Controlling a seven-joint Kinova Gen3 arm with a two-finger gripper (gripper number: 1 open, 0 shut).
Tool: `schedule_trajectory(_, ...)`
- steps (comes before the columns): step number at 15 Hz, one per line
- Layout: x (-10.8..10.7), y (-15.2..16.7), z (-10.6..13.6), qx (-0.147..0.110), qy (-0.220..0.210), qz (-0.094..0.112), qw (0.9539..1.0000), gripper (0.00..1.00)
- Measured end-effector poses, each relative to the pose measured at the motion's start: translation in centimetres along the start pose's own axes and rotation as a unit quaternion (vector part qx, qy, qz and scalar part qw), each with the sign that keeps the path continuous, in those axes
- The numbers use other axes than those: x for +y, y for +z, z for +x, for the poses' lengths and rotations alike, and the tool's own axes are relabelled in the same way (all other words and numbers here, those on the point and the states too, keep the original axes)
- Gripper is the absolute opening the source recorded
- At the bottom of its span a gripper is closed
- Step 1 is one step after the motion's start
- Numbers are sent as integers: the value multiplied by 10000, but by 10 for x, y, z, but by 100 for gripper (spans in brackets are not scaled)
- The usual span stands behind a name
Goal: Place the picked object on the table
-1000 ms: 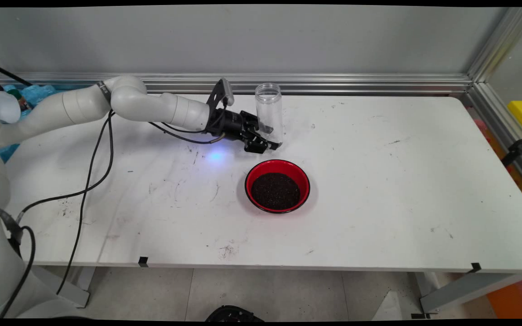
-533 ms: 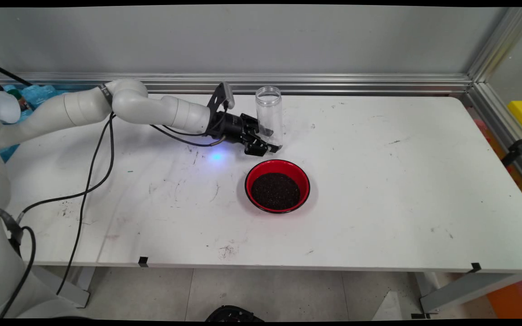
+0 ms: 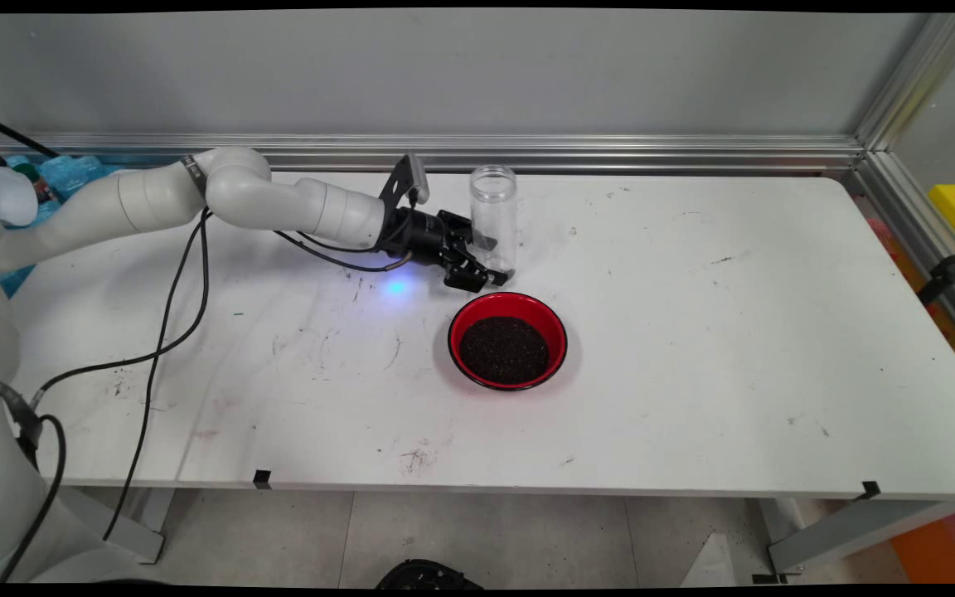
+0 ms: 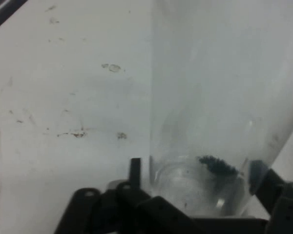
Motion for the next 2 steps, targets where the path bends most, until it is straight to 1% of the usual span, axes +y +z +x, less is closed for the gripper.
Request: schedule_trajectory(2,0,0,-1,-1,-1,-1,10000,100)
